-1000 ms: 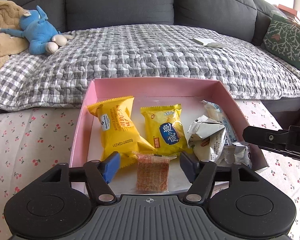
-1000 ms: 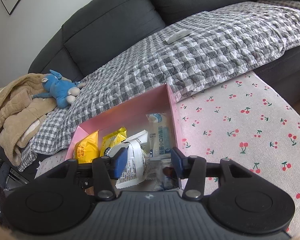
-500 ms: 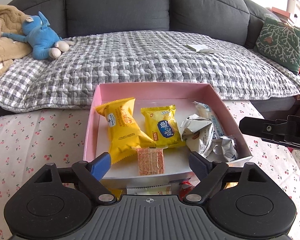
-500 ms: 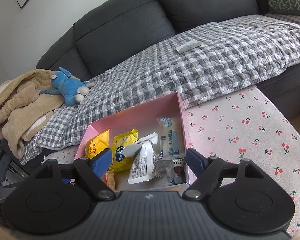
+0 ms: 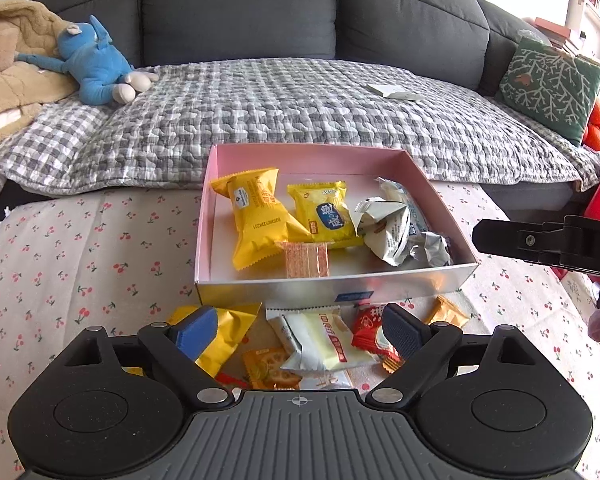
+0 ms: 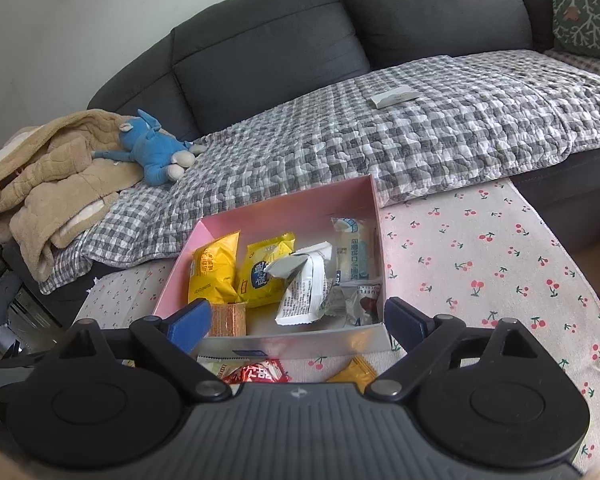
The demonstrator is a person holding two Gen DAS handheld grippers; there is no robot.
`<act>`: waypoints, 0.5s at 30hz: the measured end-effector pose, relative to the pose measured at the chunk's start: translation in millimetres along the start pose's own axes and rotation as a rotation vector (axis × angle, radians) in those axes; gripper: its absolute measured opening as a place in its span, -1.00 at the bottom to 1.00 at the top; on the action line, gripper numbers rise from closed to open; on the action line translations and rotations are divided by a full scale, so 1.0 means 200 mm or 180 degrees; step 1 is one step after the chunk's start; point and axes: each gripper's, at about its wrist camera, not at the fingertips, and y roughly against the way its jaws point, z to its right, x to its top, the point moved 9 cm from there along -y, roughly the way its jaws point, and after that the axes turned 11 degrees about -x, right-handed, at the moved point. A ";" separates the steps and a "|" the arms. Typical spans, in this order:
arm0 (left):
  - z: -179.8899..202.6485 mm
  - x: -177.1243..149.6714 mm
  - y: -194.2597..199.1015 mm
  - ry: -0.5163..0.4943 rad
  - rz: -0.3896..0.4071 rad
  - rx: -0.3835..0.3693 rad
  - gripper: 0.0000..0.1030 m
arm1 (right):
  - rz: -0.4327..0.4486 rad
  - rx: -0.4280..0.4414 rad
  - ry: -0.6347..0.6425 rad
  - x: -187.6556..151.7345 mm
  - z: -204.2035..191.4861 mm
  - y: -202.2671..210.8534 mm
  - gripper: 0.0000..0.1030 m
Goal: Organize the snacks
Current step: 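Withdraw both grippers from the box back toward the snack pile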
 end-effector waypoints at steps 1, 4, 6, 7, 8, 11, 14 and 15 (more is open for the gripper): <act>0.00 -0.01 0.02 -0.0006 -0.0001 -0.0007 0.77 | -0.0006 -0.0005 0.0016 -0.01 -0.01 0.01 0.83; -0.01 -0.05 0.05 -0.0008 -0.0011 -0.0025 0.79 | -0.0013 -0.0023 0.0086 -0.04 -0.04 0.04 0.87; -0.01 -0.08 0.08 -0.0002 -0.0023 -0.0032 0.81 | -0.0020 -0.0041 0.0120 -0.06 -0.05 0.05 0.89; -0.02 -0.09 0.09 0.0002 -0.0029 -0.0033 0.82 | -0.0029 -0.0048 0.0134 -0.07 -0.06 0.06 0.90; -0.02 -0.11 0.10 0.0005 -0.0034 -0.0035 0.83 | -0.0044 -0.0055 0.0147 -0.08 -0.06 0.06 0.90; -0.04 -0.15 0.12 0.0022 -0.0046 -0.0035 0.83 | -0.0070 -0.0088 0.0186 -0.10 -0.08 0.07 0.92; -0.04 -0.19 0.14 0.0039 -0.0045 -0.0042 0.83 | -0.0064 -0.0130 0.0224 -0.12 -0.09 0.09 0.93; -0.05 -0.20 0.14 0.0044 -0.0044 -0.0043 0.83 | -0.0058 -0.0137 0.0244 -0.13 -0.10 0.10 0.94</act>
